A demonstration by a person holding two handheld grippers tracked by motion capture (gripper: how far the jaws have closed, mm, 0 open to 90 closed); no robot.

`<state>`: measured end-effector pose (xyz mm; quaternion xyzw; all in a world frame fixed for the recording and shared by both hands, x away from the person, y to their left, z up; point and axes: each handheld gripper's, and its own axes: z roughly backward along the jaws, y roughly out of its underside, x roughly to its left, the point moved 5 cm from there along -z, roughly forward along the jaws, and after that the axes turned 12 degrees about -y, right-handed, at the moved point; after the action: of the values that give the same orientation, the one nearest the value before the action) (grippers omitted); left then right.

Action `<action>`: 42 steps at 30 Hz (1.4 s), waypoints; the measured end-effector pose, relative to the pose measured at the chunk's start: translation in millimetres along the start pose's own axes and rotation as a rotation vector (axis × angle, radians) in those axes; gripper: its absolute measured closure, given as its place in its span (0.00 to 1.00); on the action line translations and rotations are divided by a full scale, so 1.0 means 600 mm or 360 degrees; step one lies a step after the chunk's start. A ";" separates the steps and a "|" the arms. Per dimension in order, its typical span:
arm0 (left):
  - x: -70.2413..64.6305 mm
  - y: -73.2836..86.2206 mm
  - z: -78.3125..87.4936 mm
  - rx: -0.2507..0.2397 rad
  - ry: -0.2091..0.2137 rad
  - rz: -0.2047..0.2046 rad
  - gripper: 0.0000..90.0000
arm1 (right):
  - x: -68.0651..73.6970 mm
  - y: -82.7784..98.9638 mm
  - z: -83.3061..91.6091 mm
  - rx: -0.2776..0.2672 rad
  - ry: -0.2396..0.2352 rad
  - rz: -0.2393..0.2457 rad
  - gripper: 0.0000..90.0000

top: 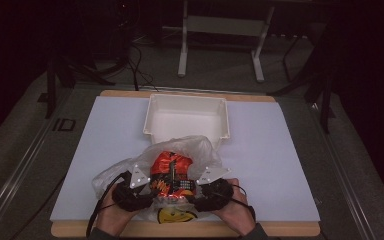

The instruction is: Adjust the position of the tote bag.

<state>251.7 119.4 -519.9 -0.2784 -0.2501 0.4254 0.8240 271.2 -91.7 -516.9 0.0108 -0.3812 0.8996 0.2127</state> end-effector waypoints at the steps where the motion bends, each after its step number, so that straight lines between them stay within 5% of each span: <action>1: -0.001 0.002 0.001 0.0003 0.0004 0.0001 0.55 | 0.000 0.002 0.000 0.0000 -0.0002 0.0000 0.41; 18: -0.030 0.041 0.031 0.0056 0.0094 -0.0040 0.51 | 0.006 0.040 0.002 0.0064 -0.0030 -0.0014 0.41; 31: -0.069 0.060 0.022 0.0122 0.0126 -0.0122 0.46 | 0.010 0.044 -0.004 0.0083 -0.0052 -0.0019 0.45; 42: -0.057 0.057 -0.003 0.0156 0.0012 -0.0168 0.47 | 0.008 0.047 -0.010 0.0076 -0.0030 -0.0034 0.47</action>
<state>216.1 106.6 -550.4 -0.2258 -0.2404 0.3920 0.8588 256.7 -103.1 -539.5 0.0284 -0.3615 0.9060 0.2183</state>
